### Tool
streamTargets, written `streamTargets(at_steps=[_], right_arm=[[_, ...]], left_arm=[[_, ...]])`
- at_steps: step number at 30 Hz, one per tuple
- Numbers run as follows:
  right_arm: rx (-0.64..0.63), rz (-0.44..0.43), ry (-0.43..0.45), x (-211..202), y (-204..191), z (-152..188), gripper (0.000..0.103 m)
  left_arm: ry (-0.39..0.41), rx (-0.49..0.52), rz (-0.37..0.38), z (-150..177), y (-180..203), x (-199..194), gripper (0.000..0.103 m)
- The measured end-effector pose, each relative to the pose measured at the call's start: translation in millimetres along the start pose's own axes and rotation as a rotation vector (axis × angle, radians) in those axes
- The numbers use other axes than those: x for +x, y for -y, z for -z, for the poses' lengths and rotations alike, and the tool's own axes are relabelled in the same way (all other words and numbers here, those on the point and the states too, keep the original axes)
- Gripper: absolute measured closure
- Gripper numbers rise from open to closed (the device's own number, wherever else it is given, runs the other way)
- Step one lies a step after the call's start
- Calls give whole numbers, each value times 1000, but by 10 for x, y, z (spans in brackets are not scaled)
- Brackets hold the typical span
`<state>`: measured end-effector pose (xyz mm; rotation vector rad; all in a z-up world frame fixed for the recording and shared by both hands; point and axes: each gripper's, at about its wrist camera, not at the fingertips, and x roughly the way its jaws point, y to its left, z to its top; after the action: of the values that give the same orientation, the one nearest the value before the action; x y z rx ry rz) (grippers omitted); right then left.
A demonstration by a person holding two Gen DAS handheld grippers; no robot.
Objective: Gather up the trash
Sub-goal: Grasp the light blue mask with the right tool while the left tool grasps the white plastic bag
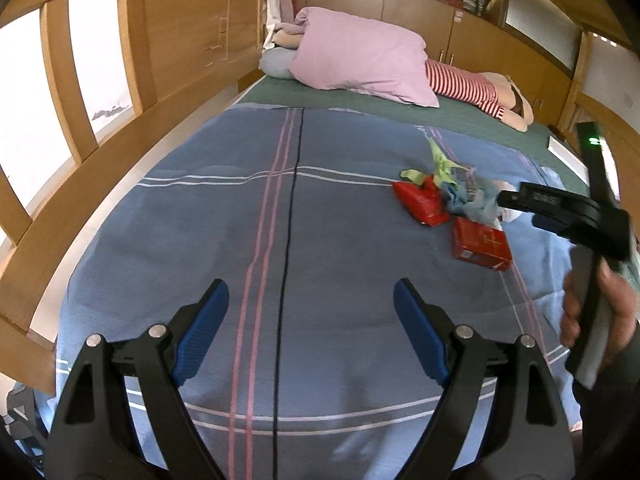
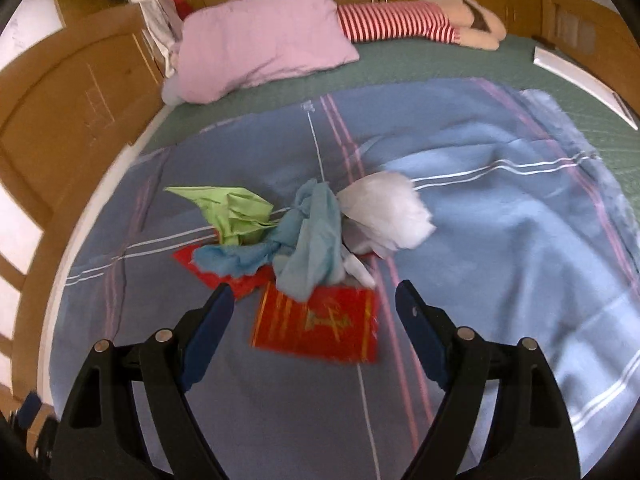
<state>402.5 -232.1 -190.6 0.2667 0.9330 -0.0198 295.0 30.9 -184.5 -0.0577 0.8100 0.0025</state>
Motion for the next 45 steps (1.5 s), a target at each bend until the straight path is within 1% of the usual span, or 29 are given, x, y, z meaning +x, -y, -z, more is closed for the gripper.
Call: streamTargets(at_steps=[1, 4, 6, 7, 9, 11, 14, 19, 23, 24, 27, 29, 30, 32, 35, 37, 39, 40, 42, 45], right_arm=[[5, 6, -14, 82, 1, -34, 28], [25, 9, -63, 328, -1, -101, 42], [35, 12, -97, 470, -5, -142, 57], [40, 10, -115, 537, -8, -156, 62], [44, 24, -127, 615, -12, -161, 81], [49, 27, -125, 622, -15, -170, 87], [54, 16, -96, 517, -5, -171, 89], [66, -27, -17, 11, 99, -98, 90], [126, -43, 43, -473, 401, 123, 90], [141, -42, 50, -533, 469, 171, 90], [187, -22, 72, -752, 739, 389, 90], [214, -6, 86, -857, 888, 518, 90], [222, -2, 90, -887, 941, 563, 90], [238, 12, 100, -944, 1034, 671, 90], [279, 31, 106, -980, 1194, 778, 90], [288, 45, 129, -1046, 1270, 796, 90], [302, 33, 145, -1104, 1348, 810, 90], [313, 31, 148, -1115, 1390, 823, 90], [331, 15, 146, -1123, 1461, 843, 90], [341, -2, 154, -1151, 1530, 853, 90]], left_arm=[[-2, -5, -4, -3, -32, 17, 18], [-8, -23, -10, -8, -118, 62, 18], [-14, -35, -15, -7, -172, 99, 18], [-18, -42, -15, -3, -193, 116, 18], [-24, -50, -16, 1, -228, 147, 18], [-31, -53, -21, 14, -246, 169, 18], [-35, -53, -22, 19, -254, 192, 18], [-33, -19, -9, 18, -128, 189, 18], [-34, 41, 44, 29, 132, 155, 18], [-37, 54, 59, 33, 203, 154, 18], [-43, 98, 114, -13, 493, 181, 18], [-45, 128, 153, -81, 757, 211, 18], [-41, 149, 188, -141, 926, 234, 18], [-16, 188, 203, -227, 1202, 264, 18], [35, 274, 248, -382, 1688, 375, 13], [50, 320, 261, -473, 1986, 513, 13], [59, 364, 262, -538, 2251, 676, 12], [65, 404, 252, -580, 2433, 801, 12], [77, 436, 231, -624, 2620, 958, 12], [58, 463, 198, -678, 2875, 1272, 12]])
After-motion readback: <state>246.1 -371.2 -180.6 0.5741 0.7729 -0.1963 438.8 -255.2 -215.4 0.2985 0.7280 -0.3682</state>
